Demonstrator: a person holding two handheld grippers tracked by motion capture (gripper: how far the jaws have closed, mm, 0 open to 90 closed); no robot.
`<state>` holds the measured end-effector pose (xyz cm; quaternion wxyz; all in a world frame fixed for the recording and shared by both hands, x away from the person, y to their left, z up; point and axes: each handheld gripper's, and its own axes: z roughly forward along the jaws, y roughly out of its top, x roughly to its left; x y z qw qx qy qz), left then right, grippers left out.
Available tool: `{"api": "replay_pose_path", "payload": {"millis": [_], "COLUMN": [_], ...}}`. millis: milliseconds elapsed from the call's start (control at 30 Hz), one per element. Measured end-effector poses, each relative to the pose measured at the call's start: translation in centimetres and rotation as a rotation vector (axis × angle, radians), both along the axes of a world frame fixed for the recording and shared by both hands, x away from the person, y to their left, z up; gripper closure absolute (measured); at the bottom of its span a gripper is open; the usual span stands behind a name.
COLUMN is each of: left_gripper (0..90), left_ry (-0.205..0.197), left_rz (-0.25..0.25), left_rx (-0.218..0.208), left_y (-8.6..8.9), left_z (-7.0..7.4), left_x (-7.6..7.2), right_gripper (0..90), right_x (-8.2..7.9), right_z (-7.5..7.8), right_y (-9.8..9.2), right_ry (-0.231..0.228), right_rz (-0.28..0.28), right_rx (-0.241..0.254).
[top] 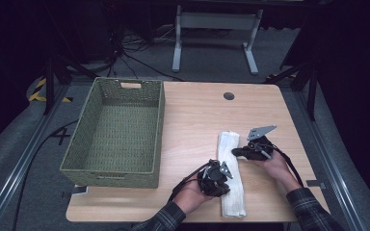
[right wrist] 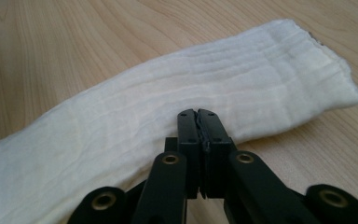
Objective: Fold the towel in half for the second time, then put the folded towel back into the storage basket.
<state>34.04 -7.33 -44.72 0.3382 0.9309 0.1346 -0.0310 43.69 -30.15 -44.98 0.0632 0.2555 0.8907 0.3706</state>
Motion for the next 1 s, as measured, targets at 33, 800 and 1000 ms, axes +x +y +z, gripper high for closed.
{"api": "replay_pose_path", "payload": {"millis": [33,800,1000], "left_gripper": [78.4,17.7,13.5], "left_ry": [0.001,-0.103,-0.132], "left_rz": [0.007,-0.118,-0.154], "left_rx": [-0.002,-0.037,0.021], "left_y": [0.1,-2.2,-3.2], "left_z": [0.1,0.4,-0.8], "left_x": [0.0,2.8,2.2], "right_gripper": [84.9,45.4,44.2], "right_x": [-0.1,-1.9,-1.9], "right_z": [0.1,0.9,1.0], "right_y": [-0.1,-3.1,-3.2], "right_ry": [0.004,-0.007,-0.008], "right_rz": [-0.001,-0.018,-0.019], "right_rx": [0.001,0.041,0.053]}}
